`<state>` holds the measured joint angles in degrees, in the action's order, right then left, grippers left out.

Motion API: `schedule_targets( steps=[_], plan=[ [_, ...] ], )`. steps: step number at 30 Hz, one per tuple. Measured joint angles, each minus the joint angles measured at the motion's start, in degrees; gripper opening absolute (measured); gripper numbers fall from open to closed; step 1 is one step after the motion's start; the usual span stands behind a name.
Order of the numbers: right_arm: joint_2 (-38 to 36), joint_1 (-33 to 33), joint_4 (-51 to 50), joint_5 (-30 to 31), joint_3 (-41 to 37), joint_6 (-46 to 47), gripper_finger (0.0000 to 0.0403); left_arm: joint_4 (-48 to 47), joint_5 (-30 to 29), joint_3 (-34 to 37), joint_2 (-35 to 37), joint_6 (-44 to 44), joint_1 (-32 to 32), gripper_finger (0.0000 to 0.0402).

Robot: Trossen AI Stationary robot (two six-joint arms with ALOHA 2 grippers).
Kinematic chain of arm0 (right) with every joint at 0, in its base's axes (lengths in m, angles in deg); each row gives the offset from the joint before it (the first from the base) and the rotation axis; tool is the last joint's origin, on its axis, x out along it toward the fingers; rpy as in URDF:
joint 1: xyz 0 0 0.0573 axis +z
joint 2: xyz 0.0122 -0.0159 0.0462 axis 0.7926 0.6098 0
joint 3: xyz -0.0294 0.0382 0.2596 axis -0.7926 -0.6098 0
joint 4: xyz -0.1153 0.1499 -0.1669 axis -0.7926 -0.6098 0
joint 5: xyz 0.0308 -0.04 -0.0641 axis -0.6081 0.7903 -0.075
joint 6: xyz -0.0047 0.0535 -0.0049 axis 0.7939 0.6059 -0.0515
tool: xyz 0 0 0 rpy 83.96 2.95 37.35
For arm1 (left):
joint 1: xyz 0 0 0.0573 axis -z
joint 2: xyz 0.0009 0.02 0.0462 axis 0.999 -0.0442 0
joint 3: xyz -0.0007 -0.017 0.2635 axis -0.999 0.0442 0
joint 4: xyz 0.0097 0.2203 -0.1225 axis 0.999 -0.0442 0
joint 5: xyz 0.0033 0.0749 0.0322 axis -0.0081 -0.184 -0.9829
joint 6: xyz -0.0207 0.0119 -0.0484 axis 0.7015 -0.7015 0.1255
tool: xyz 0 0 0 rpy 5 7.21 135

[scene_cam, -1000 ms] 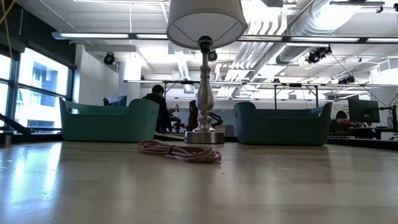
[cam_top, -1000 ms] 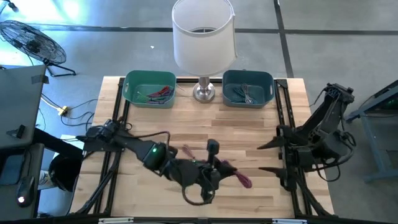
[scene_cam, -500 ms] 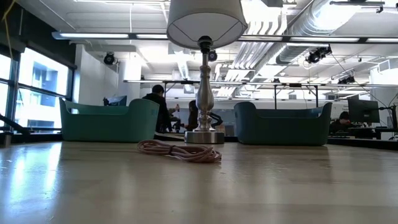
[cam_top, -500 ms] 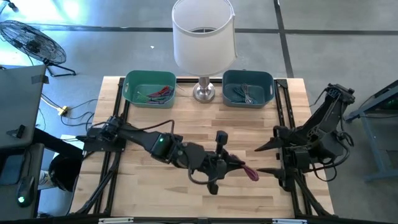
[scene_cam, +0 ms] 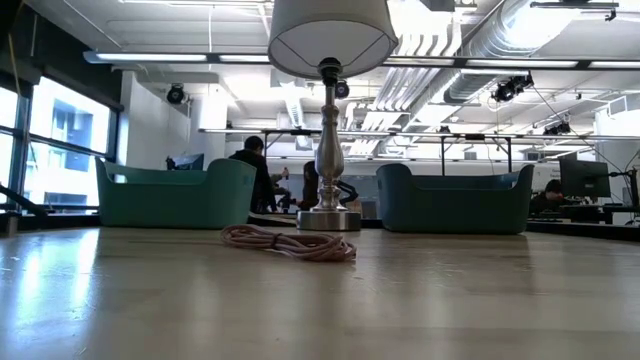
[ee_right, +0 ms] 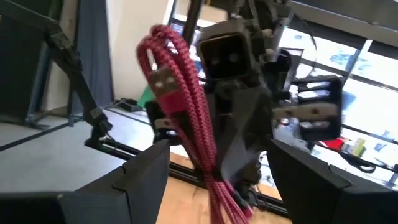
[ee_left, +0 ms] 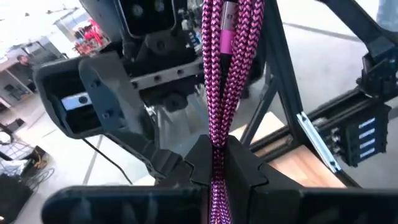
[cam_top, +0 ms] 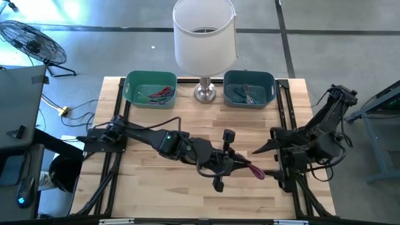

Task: Pick & Place USB Port
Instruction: Put the pink charger cable into the blue bin

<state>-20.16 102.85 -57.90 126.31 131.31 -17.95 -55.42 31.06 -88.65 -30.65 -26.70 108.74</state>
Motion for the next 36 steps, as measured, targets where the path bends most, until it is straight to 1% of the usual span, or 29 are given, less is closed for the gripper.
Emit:
schedule_targets(
  steps=[3, 12, 16, 20, 23, 27, 30, 33, 34, 36],
  plan=[
    [0.02, -1.33, -0.15, -2.74, 0.0, 1.18, 0.0261, -0.36, 0.06, 0.01, -0.24, 0.1, -0.1, 0.0013],
    [0.74, -3.22, -0.59, -6.26, 0.0, 1.79, 0.0261, -0.27, 0.25, 0.01, -0.2, 0.1, -0.34, 0.0013],
    [0.96, -4.04, -0.93, -9.42, 0.0, 2.84, 0.0261, -0.51, 0.72, 0.01, -0.2, -0.1, -0.67, 0.0013],
    [1.0, -4.34, -1.12, -9.65, 0.0, 4.32, 0.0245, -0.4, 0.86, 0.01, -0.2, -0.23, -0.72, 0.0013],
    [1.01, -4.37, -1.32, -9.64, 0.0, 4.31, 0.0216, -0.47, 0.89, 0.01, -0.2, -0.3, -0.72, 0.0012],
    [1.01, -4.42, -1.71, -9.61, 0.0, 4.29, 0.0161, -0.69, 0.91, 0.01, -0.2, -0.3, -0.72, 0.0012],
    [1.01, -5.26, -2.34, -9.61, 0.0, 4.58, 0.0106, -1.02, 0.94, 0.01, -0.2, -0.3, -0.72, 0.0012],
    [1.0, -6.26, -2.58, -9.96, 0.0, 5.08, 0.0033, -1.27, 0.96, 0.01, -0.2, -0.22, -0.72, 0.0012],
    [0.96, -6.62, -2.82, -10.65, 0.0, 5.14, 0.0021, -1.36, 1.03, 0.01, -0.2, -0.21, -0.72, 0.0012],
    [0.96, -6.99, -2.88, -11.03, 0.0, 5.95, 0.0021, -1.53, 0.97, 0.01, -0.2, -0.14, -0.69, 0.0012]
  ],
)
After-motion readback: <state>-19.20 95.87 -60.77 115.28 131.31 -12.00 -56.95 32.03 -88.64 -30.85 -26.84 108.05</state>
